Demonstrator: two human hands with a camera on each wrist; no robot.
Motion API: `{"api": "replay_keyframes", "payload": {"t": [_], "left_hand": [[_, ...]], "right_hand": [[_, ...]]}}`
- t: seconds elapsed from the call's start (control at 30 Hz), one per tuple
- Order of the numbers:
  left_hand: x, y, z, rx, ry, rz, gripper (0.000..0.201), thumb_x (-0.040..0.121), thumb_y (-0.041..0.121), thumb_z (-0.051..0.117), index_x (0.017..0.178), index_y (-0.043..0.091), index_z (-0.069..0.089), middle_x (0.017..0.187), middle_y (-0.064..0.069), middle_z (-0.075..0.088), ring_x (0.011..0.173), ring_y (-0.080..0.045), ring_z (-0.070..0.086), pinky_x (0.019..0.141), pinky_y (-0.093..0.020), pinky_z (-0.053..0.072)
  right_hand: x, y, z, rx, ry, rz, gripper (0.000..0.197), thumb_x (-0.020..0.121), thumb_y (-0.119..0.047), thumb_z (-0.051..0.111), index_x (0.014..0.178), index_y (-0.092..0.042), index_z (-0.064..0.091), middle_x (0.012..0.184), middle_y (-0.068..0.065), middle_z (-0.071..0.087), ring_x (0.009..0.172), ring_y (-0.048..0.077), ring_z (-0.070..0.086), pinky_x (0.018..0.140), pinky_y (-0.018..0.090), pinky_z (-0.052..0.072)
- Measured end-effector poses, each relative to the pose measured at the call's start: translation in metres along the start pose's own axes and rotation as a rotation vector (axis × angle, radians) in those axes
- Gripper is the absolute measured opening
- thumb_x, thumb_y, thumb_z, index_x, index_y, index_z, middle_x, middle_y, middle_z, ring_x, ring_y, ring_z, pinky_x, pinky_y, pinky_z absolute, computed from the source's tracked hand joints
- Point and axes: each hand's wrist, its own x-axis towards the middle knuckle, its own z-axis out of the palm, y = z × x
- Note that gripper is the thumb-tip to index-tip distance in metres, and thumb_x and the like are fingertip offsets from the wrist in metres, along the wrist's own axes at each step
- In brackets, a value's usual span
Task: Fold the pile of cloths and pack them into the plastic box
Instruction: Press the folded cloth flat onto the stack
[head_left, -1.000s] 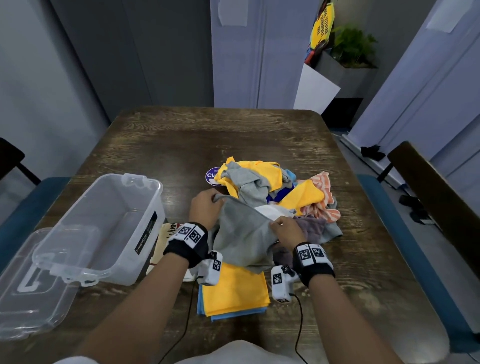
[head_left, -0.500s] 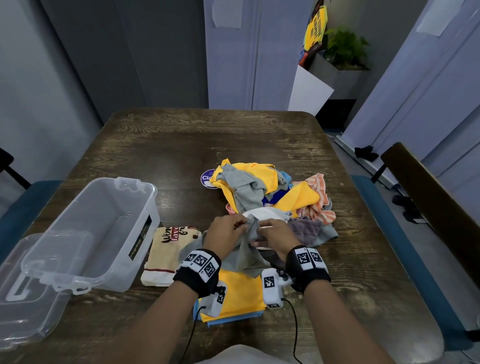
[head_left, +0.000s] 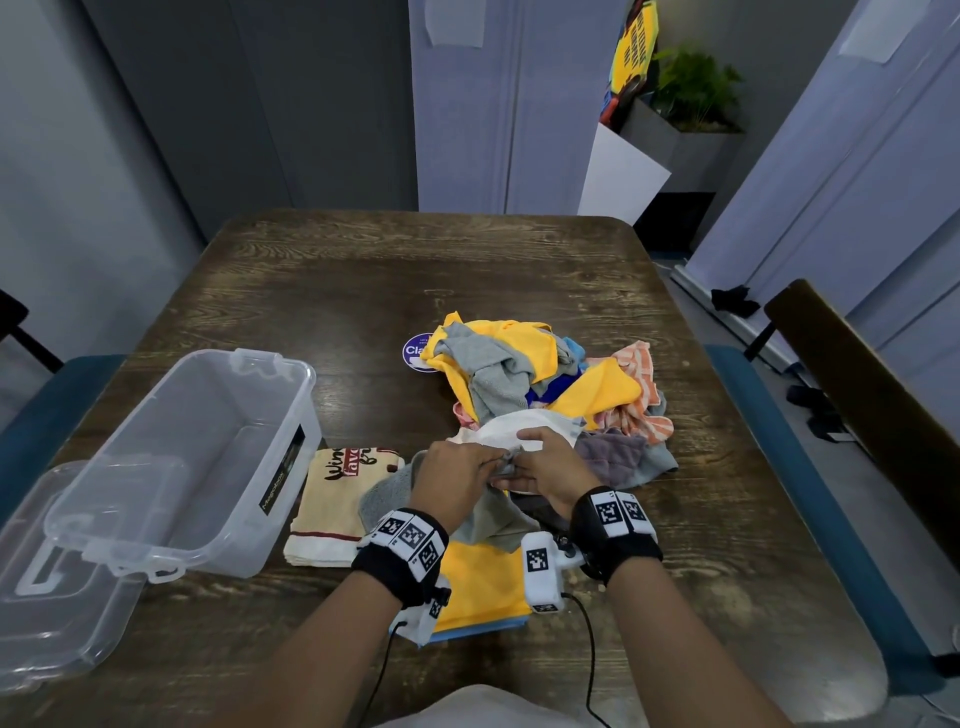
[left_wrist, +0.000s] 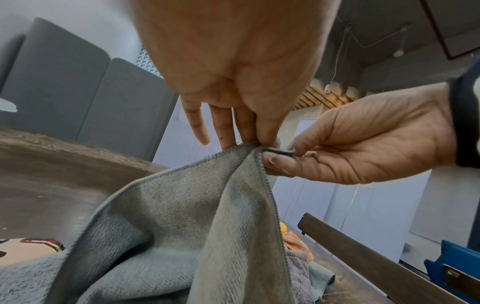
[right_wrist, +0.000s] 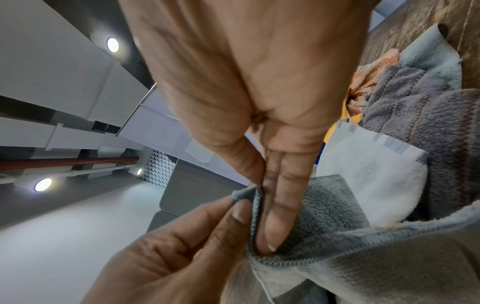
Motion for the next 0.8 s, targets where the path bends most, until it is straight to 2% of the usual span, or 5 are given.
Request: {"api": "replay_keyframes", "payload": {"t": [0.1, 0.23, 0.5, 0.67, 0.8], "left_hand": [[0.001, -0.001, 0.003, 0.042, 0.007, 0.03, 0.034, 0.093, 0.035, 0.048, 0.101, 0.027, 0.08, 0.073, -0.005, 0.075, 0.063, -0.029, 0.066, 0.063, -0.038, 0.055], [0.001, -0.001, 0.002, 0.124, -0.021, 0.06, 0.032, 0.093, 0.033, 0.049, 0.109, 0.032, 0.077, 0.075, -0.005, 0.075, 0.064, -0.032, 0.062, 0.063, -0.034, 0.048], [0.006, -0.008, 0.001, 0.055, 0.05, 0.022, 0.026, 0.097, 0.03, 0.051, 0.108, 0.032, 0.074, 0.085, 0.004, 0.077, 0.071, -0.02, 0.066, 0.08, -0.035, 0.05], [0.014, 0.012, -0.03, -0.267, 0.201, -0.072, 0.02, 0.102, 0.015, 0.044, 0.098, 0.017, 0.063, 0.073, -0.004, 0.063, 0.065, -0.02, 0.06, 0.061, -0.04, 0.05], [0.024, 0.035, -0.065, -0.482, 0.29, -0.086, 0.02, 0.107, 0.015, 0.041, 0.098, 0.017, 0.058, 0.076, -0.003, 0.059, 0.066, -0.013, 0.055, 0.059, -0.028, 0.043]], "right_hand": [[0.0, 0.002, -0.002, -0.006, 0.0, -0.016, 0.04, 0.103, -0.002, 0.043, 0.14, -0.011, 0.03, 0.104, 0.03, 0.067, 0.079, 0.034, 0.071, 0.087, 0.048, 0.058], [0.002, 0.001, -0.005, 0.021, 0.034, -0.008, 0.039, 0.102, -0.001, 0.037, 0.139, -0.011, 0.031, 0.097, 0.022, 0.065, 0.074, 0.029, 0.071, 0.091, 0.049, 0.056], [0.001, -0.007, -0.006, -0.052, -0.011, -0.022, 0.031, 0.098, -0.003, 0.044, 0.127, -0.011, 0.05, 0.097, 0.015, 0.075, 0.086, 0.026, 0.073, 0.083, 0.038, 0.05], [-0.001, -0.015, -0.007, -0.335, -0.02, -0.195, 0.022, 0.092, 0.005, 0.053, 0.11, -0.005, 0.062, 0.096, 0.018, 0.072, 0.08, 0.023, 0.067, 0.061, 0.016, 0.049], [0.0, -0.014, -0.014, -0.442, 0.045, -0.34, 0.009, 0.098, 0.0, 0.056, 0.103, -0.005, 0.062, 0.089, 0.008, 0.064, 0.08, 0.02, 0.059, 0.061, 0.011, 0.045]]}}
